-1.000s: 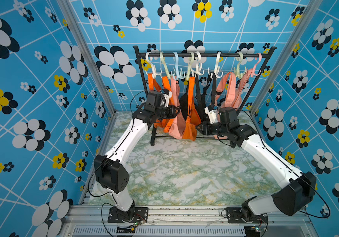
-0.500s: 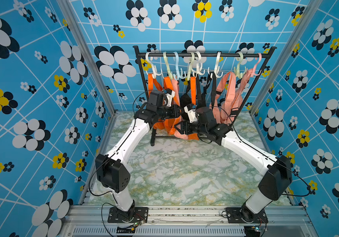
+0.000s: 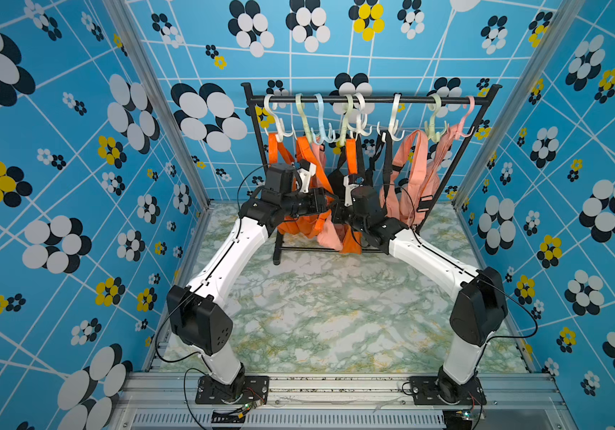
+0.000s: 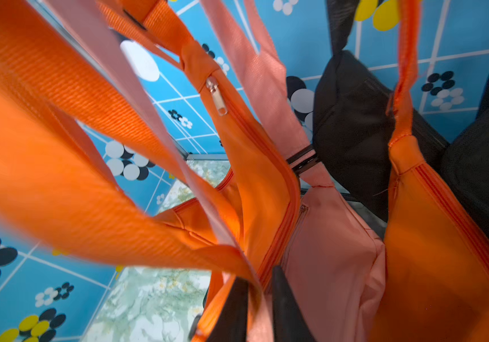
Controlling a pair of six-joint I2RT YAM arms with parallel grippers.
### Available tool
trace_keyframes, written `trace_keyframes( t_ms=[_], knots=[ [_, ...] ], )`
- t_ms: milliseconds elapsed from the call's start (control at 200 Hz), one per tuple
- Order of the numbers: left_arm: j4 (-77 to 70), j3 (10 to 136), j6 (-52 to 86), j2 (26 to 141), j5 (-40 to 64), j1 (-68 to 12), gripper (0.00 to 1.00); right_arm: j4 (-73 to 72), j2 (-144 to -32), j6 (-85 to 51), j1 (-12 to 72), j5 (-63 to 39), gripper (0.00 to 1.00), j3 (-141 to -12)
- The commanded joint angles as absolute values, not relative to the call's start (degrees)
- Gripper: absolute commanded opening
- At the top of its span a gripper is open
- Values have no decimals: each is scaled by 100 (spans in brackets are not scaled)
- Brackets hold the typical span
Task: Take the bag off the hook
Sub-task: Pick up the bag from the hook.
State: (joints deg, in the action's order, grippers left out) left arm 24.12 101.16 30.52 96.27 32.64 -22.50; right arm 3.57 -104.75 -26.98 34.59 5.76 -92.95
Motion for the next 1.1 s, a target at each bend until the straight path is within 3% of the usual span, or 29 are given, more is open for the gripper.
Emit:
trace_keyframes(
  t_ms=[0,120,365,730,795,845,1010,1055,1095],
  knots=[
    [2578,9982,2885,9079,3191,-1927,77,337,-10394,-2907,3282,684,2,-9214],
    [2785,9866,2762,8684,2613,-1495,100,353,-10196,-2899,3147,630,0,-8852],
    [3362,9922,1898,8530,985,-1167,99,683,-9878,-2370,2989,662,0,-8710],
    [3454,10983,1813,9946,1111,-944,100,813,-9485,-2236,2867,825,0,-8447],
    [3502,11266,1876,10179,1246,-933,92,876,-9478,-2271,2855,804,0,-8453],
    [3498,11427,1907,10317,1358,-941,81,920,-9480,-2259,2853,779,0,-8459],
    [3633,11743,1992,10450,1375,-948,22,969,-9463,-2210,2839,825,0,-8481],
    [3767,11875,2037,10433,1516,-948,9,1005,-9469,-2193,2837,767,1,-8516],
    [3870,11969,2061,10404,1699,-947,4,1040,-9481,-2154,2831,691,4,-8550]
  ],
)
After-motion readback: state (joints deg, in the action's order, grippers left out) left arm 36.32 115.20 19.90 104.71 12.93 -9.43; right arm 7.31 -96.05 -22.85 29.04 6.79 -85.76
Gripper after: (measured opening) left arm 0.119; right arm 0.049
